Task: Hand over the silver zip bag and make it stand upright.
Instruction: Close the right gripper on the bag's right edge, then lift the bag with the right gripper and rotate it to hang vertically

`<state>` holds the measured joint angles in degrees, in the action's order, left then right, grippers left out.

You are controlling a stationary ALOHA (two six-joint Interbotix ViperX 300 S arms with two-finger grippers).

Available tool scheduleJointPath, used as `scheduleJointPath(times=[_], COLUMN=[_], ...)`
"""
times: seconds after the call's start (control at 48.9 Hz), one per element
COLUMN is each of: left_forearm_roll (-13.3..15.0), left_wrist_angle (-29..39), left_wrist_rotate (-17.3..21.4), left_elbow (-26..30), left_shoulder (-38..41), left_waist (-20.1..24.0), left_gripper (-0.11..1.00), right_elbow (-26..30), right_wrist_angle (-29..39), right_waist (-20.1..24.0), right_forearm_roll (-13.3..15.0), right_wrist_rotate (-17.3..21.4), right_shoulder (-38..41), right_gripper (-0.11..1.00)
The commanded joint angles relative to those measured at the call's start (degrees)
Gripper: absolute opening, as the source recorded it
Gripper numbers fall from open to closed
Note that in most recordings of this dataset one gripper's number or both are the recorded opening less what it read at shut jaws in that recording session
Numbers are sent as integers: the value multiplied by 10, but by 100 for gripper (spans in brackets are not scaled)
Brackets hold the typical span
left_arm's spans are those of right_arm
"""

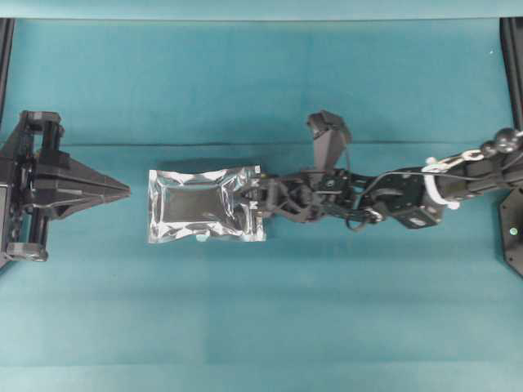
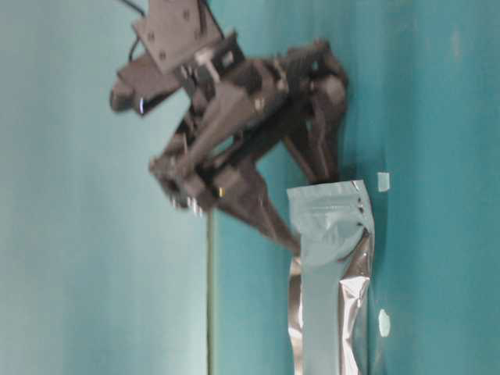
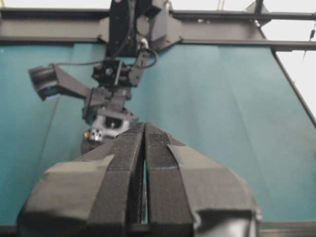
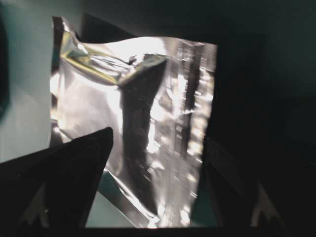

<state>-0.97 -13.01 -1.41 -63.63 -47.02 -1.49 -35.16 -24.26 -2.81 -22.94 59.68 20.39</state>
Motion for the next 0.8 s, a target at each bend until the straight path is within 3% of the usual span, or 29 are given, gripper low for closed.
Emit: scheduleJointPath(times=[0.0,0.163,0.245,0.327,0.47,0.593,0.777], left_forearm_roll=[-2,-1,-2,-2,-1,-1,-2], left_wrist_angle=[-3,-3,-3,-3,-3,-3,-3], left_wrist_rotate=[1,1,1,1,1,1,1], left_elbow=[11,11,12,11,11,11,11], left_shoulder=[1,1,0,0,0,-1,-1], left_waist=[3,3,4,4,6,7,7], left_gripper=[0,0,0,0,0,0,0], right_elbow=[24,27,25,25,25,31,67], right_wrist_angle=[4,32,48,65,89,112,225], right_waist=[0,-2,-3,-5,-14,-21,-36], right_forearm_roll=[2,2,-1,-1,2,5,12], right_wrist_rotate=[3,1,0,-2,-22,-73,-200], right_shoulder=[6,8,4,-2,-22,-47,-107], right_gripper=[87,85,78,63,24,2,1])
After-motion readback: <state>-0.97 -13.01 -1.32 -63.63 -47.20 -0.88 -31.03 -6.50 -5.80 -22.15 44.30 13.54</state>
